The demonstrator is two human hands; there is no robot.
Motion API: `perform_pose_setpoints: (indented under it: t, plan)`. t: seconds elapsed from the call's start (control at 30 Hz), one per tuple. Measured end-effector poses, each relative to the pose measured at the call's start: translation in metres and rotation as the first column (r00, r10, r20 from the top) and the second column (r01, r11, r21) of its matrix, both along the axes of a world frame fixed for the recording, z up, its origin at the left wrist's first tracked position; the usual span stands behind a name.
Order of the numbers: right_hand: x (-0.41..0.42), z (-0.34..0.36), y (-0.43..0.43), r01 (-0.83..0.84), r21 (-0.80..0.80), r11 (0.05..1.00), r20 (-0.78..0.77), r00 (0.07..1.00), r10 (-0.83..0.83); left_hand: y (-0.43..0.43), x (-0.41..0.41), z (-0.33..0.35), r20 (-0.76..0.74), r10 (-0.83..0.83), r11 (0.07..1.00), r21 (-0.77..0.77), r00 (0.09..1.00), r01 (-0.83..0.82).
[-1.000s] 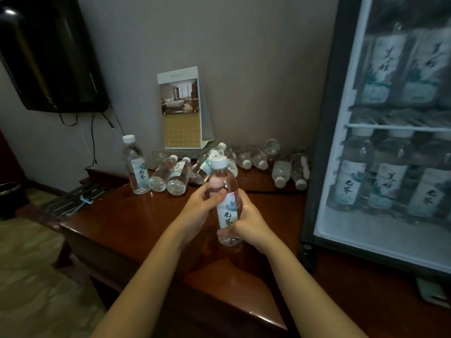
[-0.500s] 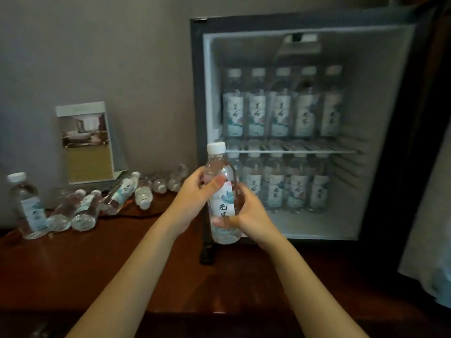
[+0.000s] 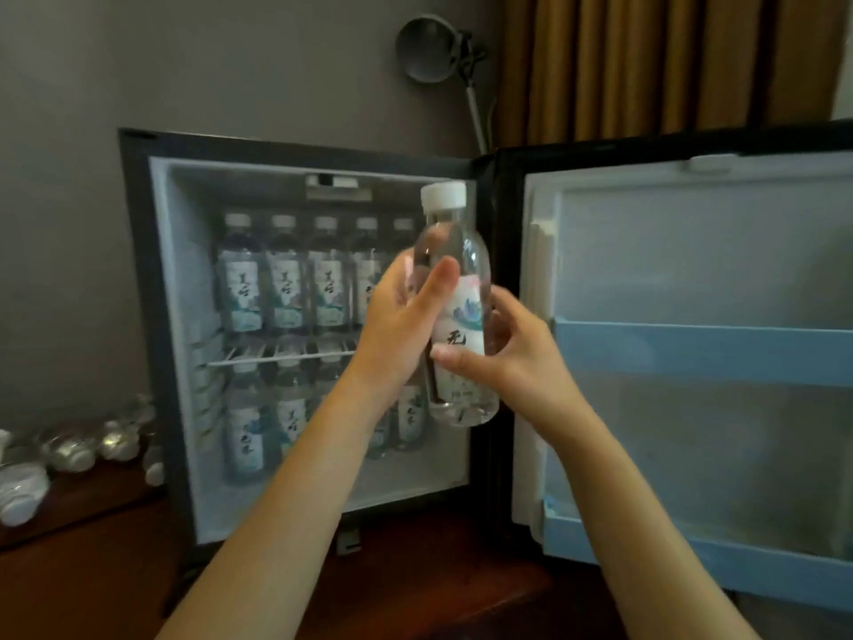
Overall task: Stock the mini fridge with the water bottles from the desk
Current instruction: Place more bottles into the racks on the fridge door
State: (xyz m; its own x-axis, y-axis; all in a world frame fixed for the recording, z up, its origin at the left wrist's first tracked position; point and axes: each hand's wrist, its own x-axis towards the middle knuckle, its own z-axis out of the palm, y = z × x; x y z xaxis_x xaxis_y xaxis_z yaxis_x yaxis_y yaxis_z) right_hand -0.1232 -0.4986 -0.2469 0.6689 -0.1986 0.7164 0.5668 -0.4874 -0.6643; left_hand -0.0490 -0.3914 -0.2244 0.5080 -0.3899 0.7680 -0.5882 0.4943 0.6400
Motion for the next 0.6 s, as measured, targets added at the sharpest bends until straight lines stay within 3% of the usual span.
perform_pose_setpoints:
  t: [0.27, 0.6]
  plan:
    - [-0.058, 0.061, -0.070, 0.226, -0.043, 0.973, 0.196, 0.957, -0.214, -0.077, -0.052, 0.074, 0.270, -0.115, 0.993, 0.048, 0.956, 0.106]
    - [-0.043, 0.056, -0.122, 0.198, -0.016, 0.980, 0.080, 0.977, -0.196, -0.125, -0.036, 0.077, 0.319, -0.030, 0.987, 0.157, 0.947, -0.022]
